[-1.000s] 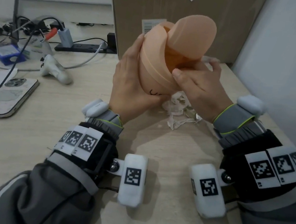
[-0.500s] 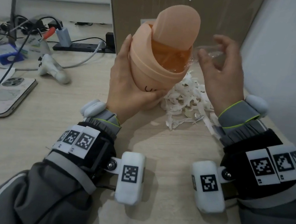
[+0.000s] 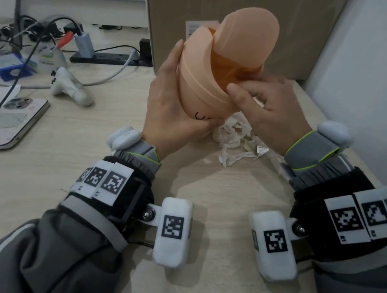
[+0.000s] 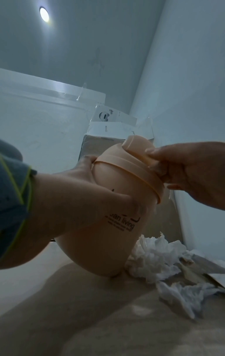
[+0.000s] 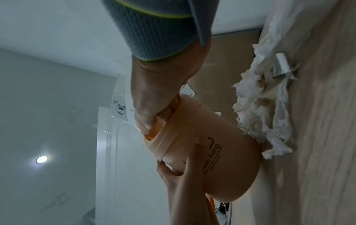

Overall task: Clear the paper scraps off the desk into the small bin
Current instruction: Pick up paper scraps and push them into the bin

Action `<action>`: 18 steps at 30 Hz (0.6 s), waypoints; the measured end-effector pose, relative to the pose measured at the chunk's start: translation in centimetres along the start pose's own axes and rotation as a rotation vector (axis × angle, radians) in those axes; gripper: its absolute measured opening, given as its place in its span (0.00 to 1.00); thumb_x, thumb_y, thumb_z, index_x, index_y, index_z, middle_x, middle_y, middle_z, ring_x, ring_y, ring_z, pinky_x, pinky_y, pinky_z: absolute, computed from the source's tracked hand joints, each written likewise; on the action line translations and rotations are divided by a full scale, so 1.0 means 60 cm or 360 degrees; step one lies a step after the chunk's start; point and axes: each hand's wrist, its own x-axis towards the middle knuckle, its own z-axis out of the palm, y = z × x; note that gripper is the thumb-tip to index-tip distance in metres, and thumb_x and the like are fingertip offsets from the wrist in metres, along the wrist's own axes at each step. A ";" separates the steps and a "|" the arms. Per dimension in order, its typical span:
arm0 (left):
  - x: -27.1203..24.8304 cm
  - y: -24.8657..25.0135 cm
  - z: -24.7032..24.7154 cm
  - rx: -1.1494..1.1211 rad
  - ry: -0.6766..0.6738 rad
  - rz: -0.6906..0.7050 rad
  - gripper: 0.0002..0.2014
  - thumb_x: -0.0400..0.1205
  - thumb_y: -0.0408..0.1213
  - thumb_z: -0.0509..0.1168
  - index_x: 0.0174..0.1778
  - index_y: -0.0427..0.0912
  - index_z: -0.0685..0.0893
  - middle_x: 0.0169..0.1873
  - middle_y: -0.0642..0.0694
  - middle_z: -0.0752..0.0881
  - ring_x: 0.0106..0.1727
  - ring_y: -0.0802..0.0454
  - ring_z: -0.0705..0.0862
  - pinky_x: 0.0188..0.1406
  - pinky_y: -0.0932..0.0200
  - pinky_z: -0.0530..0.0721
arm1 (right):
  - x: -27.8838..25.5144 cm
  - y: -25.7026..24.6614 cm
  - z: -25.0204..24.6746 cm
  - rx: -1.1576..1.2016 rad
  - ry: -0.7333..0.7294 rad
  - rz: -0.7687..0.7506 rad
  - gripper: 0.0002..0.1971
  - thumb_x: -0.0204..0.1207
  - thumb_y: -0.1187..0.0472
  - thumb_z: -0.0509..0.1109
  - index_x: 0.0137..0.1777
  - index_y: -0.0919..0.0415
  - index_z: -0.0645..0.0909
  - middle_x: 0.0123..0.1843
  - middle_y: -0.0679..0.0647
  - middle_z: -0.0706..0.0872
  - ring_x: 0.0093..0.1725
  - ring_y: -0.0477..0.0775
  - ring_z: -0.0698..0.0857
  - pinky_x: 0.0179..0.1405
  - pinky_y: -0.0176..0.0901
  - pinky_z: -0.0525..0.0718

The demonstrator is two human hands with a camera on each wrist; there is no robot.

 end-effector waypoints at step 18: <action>0.002 0.002 -0.004 -0.0027 0.0131 -0.0078 0.65 0.60 0.57 0.80 0.89 0.39 0.54 0.83 0.44 0.69 0.83 0.48 0.71 0.85 0.44 0.71 | 0.004 0.006 -0.007 -0.0117 0.0461 0.0086 0.22 0.83 0.48 0.55 0.41 0.53 0.89 0.35 0.36 0.83 0.45 0.37 0.79 0.52 0.34 0.73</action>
